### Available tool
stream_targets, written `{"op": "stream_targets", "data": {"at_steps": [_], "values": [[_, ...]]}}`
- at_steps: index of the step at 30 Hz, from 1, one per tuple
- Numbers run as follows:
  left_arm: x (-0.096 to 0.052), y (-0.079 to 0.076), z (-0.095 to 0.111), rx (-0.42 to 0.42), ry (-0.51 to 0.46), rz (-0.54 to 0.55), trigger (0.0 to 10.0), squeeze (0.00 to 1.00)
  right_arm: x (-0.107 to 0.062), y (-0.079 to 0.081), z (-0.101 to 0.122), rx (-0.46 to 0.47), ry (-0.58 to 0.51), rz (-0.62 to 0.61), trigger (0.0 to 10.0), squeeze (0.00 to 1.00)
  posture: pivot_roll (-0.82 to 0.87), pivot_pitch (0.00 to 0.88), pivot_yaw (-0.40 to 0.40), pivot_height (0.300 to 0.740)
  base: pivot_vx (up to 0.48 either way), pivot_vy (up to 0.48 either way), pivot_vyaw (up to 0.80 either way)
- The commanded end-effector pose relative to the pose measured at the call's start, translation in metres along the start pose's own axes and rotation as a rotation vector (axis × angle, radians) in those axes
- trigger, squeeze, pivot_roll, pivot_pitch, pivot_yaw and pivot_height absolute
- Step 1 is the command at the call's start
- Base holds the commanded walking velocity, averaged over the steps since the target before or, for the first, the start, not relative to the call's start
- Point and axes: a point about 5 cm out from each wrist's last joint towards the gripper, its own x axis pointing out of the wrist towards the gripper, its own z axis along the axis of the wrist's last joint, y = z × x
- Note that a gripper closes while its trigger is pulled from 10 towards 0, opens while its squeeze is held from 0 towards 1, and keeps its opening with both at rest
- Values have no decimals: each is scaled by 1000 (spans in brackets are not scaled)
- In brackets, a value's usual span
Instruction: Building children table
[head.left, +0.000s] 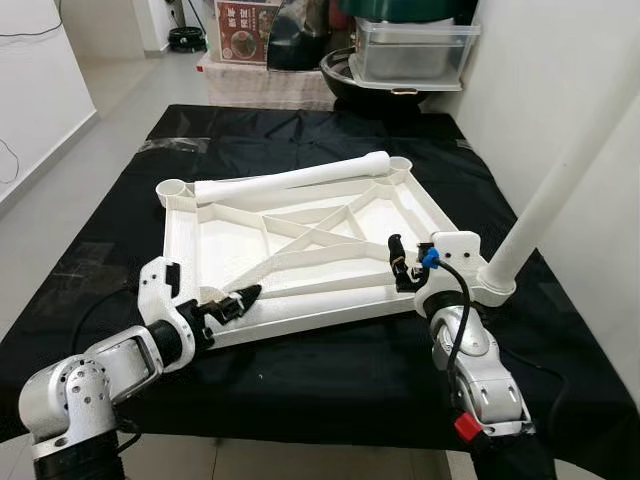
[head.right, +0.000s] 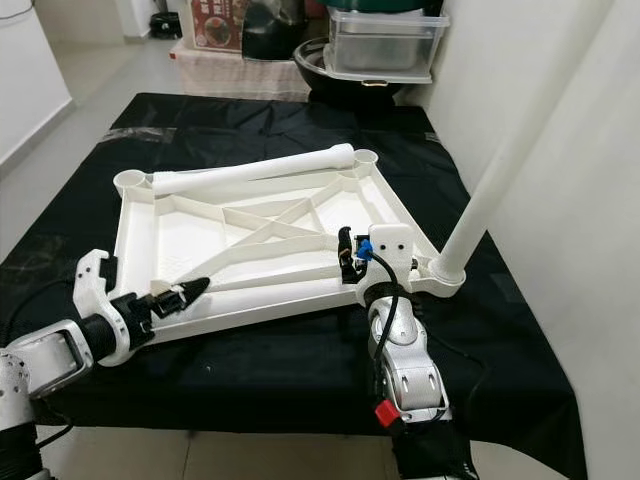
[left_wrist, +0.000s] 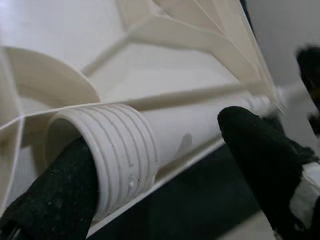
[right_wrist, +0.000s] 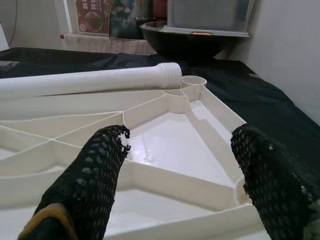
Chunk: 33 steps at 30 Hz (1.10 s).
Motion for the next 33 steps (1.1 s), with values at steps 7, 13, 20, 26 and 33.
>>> {"op": "stream_targets", "data": {"at_steps": [7, 13, 20, 26, 33], "values": [[-5, 10, -10, 17, 142, 29, 10000, 0, -3, 3, 0, 15, 1, -1, 10000, 0, 128, 49, -42, 740, 0, 0, 0], [-10, 11, 0, -15, 131, -6, 10000, 0, -3, 4, 0, 18, 1, -1, 10000, 0, 126, 44, -37, 740, 0, 0, 0], [-14, 5, 3, -18, 120, -100, 10000, 0, -2, 5, 2, 14, -9, 5, 10000, 0, 125, 38, -37, 740, 0, 0, 0], [-14, 4, 8, -45, 87, -137, 10000, 0, -3, 7, 3, 16, -11, 12, 10000, 0, 120, 39, -37, 740, 0, 0, 0], [-12, 11, 6, -107, 71, -140, 10000, 0, -3, 7, 7, 26, -21, 13, 10000, 0, 111, 48, -40, 740, 0, 0, 0]]}}
